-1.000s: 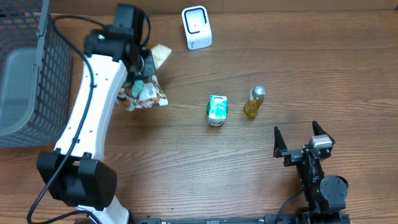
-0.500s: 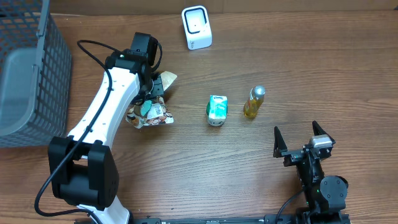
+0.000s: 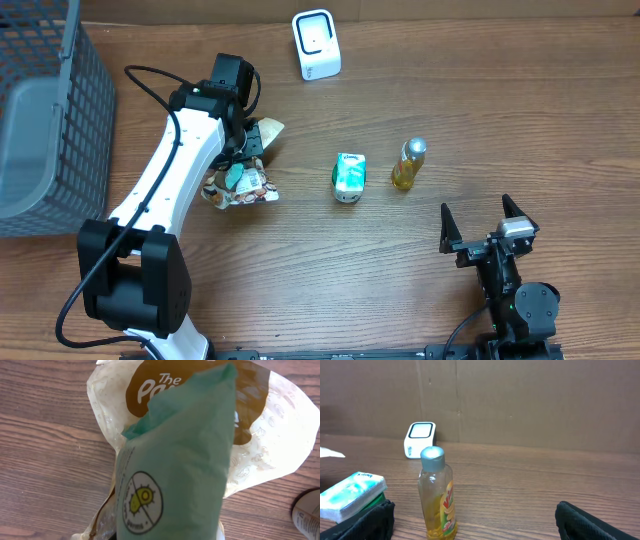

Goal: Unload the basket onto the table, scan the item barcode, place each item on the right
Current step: 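Lower the Pantree bag onto the table left of the Kleenex pack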

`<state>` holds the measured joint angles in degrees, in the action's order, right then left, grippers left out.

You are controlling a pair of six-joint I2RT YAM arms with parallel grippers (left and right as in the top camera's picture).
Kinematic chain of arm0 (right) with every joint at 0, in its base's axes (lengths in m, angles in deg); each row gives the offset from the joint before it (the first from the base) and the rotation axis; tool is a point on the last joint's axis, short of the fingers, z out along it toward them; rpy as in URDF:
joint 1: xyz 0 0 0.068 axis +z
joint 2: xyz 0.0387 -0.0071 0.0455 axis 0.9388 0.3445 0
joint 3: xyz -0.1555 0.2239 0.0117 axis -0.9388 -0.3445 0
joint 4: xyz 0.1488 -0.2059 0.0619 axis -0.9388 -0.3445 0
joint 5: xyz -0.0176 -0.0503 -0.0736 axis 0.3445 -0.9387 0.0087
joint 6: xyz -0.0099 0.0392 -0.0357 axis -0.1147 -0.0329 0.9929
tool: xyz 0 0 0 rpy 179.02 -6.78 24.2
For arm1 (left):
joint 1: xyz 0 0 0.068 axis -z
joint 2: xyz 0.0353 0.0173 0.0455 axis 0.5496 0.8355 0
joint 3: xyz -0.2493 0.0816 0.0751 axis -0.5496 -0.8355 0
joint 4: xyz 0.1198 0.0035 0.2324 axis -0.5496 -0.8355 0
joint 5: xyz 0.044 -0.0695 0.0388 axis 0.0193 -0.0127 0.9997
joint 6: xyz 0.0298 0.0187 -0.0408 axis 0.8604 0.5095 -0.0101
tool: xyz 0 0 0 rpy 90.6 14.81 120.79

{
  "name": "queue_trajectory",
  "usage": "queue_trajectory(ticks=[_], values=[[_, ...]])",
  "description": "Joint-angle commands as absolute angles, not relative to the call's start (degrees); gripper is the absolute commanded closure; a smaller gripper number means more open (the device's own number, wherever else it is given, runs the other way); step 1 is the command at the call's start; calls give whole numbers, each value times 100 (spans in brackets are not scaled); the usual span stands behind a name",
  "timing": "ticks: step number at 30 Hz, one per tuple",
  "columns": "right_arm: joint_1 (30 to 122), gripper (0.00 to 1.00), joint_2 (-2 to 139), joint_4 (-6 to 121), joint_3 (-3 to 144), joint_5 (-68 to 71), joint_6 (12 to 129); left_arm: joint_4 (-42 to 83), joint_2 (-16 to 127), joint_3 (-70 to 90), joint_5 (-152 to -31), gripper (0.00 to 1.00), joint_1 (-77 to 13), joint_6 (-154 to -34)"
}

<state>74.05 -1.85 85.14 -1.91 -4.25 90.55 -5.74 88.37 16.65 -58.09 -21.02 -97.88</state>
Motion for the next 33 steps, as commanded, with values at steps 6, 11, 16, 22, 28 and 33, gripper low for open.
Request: queue_trajectory(ticks=[6,11,16,22,28,33], values=[[7399,0,-192,8529,-253,-416,9060,-561,8815,1462,-5731,96,-2076,-9740],[7399,0,-192,8529,-253,-416,9060,-69,8815,933,-5396,96,-2076,-9689],[7399,0,-192,8529,-253,-416,9060,217,8815,647,-5302,90,-2078,-9689],[7399,0,-192,8529,-253,-416,9060,204,8815,647,-5300,25,-2078,-9547],[7399,0,-192,8529,-253,-416,9060,-141,8791,1158,-5280,0,-2130,-9381],[7399,0,-192,8529,-253,-416,9060,-1009,8791,2461,-5280,0,-2259,-9357]])
